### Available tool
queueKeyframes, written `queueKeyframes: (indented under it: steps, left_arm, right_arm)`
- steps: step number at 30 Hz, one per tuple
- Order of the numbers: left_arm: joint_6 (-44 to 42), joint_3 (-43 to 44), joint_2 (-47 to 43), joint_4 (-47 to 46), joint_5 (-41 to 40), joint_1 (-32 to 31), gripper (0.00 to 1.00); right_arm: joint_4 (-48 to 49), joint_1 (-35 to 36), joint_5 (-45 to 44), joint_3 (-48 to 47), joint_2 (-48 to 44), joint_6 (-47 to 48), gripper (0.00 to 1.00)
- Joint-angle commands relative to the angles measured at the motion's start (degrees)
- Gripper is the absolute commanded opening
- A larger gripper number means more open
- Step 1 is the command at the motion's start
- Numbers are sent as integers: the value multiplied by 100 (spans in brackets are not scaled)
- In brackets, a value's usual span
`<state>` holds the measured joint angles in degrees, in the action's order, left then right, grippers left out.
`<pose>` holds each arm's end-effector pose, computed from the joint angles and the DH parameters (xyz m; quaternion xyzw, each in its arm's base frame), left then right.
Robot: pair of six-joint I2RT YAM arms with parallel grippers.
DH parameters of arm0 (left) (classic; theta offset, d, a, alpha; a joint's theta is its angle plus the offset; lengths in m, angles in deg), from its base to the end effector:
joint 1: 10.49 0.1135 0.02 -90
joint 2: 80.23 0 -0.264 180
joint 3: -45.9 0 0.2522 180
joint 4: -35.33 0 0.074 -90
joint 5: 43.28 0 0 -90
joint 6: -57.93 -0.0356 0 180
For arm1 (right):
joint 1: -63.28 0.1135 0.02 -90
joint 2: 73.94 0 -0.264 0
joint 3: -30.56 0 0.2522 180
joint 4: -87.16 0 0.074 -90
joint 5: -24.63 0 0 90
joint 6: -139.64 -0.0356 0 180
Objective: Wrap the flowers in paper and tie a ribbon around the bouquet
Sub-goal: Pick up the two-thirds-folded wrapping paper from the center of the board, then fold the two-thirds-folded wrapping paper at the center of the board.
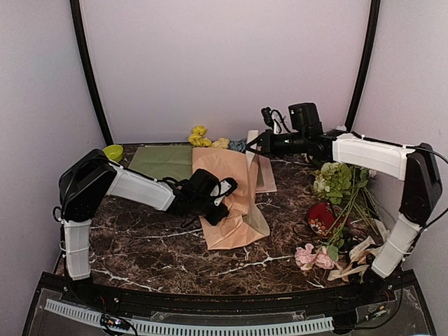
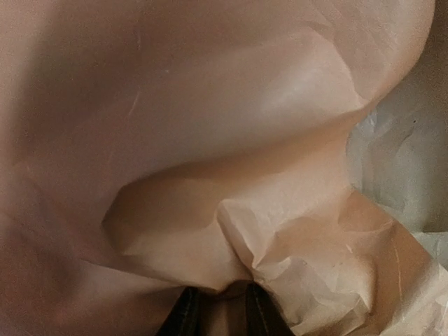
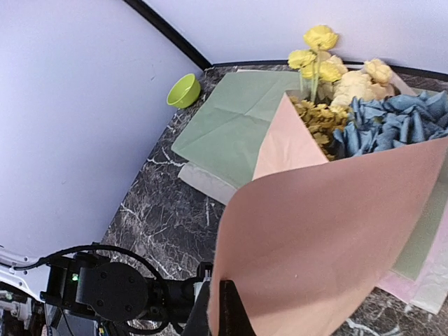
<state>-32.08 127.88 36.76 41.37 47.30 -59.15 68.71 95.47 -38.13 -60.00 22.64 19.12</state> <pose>0.2831 -0.3224 0.1321 0.3769 0.8284 -0.1748 0.3756 0.3275 0.2254 0.3055 -0.1393 0.8153 0.4428 0.3461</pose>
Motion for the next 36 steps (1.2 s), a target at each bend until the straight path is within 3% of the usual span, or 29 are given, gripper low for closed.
queueKeyframes:
  steps: [1, 14, 22, 29, 36]
  left_arm:
    - [-17, -67, 262, 267, 158, -64, 24]
    - [-32, -191, 274, 92, 293, -56, 24]
    - [-21, -304, 272, 2, 567, -59, 25]
    - [-19, -666, 35, -378, 859, -64, 30]
    - [-158, -1351, -610, -1300, 1445, -73, 42]
  right_arm:
    - [324, 259, 62, -286, 489, -28, 0]
    - [83, 453, 26, -2057, 2571, 242, 0]
    - [83, 425, -17, -2566, 3523, 240, 0]
    - [91, 323, 82, -2949, 4149, 209, 0]
    - [3, 263, -39, -2909, 4445, 213, 0]
